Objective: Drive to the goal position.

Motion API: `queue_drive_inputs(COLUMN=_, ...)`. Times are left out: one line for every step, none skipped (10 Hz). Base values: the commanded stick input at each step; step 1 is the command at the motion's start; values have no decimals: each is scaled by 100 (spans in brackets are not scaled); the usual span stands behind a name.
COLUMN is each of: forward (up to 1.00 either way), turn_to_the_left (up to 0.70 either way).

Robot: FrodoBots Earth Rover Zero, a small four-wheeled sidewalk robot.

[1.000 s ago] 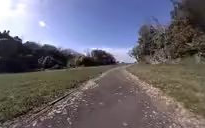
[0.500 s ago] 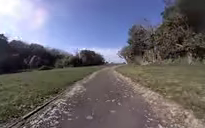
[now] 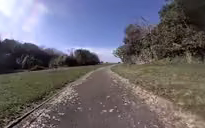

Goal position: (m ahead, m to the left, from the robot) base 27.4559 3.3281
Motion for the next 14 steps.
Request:
queue_drive_inputs(forward=70, turn_to_the_left=0)
queue_drive_inputs(forward=70, turn_to_the_left=0)
queue_drive_inputs(forward=70, turn_to_the_left=14)
queue_drive_inputs(forward=70, turn_to_the_left=14)
queue_drive_inputs(forward=70, turn_to_the_left=10)
queue_drive_inputs(forward=70, turn_to_the_left=5)
queue_drive_inputs(forward=70, turn_to_the_left=0)
queue_drive_inputs(forward=70, turn_to_the_left=0)
queue_drive_inputs(forward=70, turn_to_the_left=0)
queue_drive_inputs(forward=70, turn_to_the_left=0)
queue_drive_inputs(forward=70, turn_to_the_left=0)
queue_drive_inputs(forward=70, turn_to_the_left=0)
queue_drive_inputs(forward=70, turn_to_the_left=0)
queue_drive_inputs(forward=70, turn_to_the_left=0)
